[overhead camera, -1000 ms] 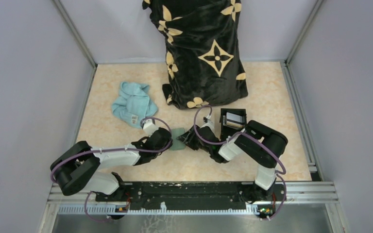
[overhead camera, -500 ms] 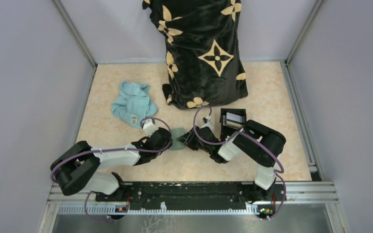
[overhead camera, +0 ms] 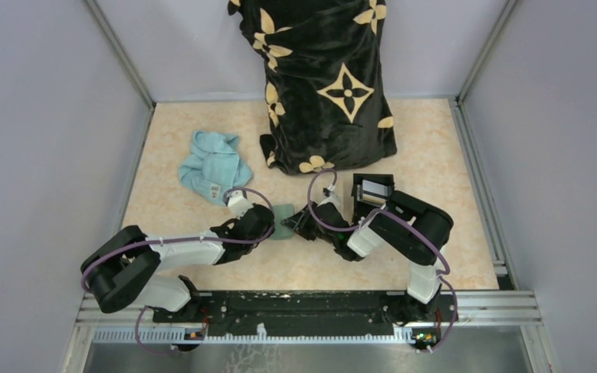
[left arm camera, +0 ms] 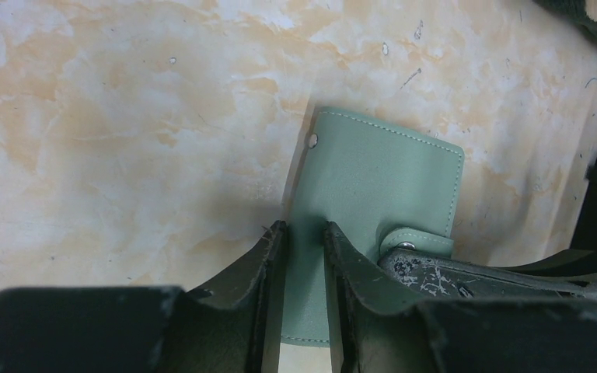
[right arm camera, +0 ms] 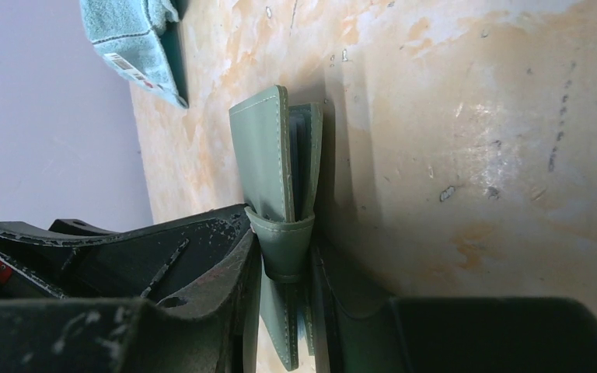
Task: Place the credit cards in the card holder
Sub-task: Close the card holder at the center of the board.
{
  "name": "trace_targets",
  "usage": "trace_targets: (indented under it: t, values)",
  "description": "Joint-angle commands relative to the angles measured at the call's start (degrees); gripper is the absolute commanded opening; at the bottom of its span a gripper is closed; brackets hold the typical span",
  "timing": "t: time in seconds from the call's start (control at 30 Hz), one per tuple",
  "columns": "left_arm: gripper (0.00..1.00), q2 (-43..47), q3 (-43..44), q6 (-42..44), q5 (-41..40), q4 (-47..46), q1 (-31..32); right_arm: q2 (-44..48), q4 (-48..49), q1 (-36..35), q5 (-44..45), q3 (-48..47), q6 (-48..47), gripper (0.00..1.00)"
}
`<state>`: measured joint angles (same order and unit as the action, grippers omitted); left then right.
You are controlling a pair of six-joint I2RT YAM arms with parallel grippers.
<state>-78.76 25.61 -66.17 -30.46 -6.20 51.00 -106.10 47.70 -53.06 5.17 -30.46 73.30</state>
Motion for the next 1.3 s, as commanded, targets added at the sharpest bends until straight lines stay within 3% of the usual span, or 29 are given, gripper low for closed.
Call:
trace_targets:
  t: [0.0,0.6,0.7,1.27]
  values:
    - [0.30,-2.7,-1.4,0.5,6.4,7.6,0.9,-6.7,-19.5,-2.1,-6.1,1.6,-3.6,0.00]
    - [0.30,-3.9,-2.1,0.3,7.4,6.2,1.0,-4.9,-17.1,-0.5,-7.6,1.5,-4.7,0.01]
    - [0.29,-4.3,-2.2,0.1,7.6,5.8,1.0,-5.3,-15.9,0.1,-8.1,0.8,-4.7,0.09]
    - [0.29,-3.7,-2.5,0.4,7.5,6.4,1.2,-8.3,-8.1,3.4,-11.4,-0.5,-4.9,0.35]
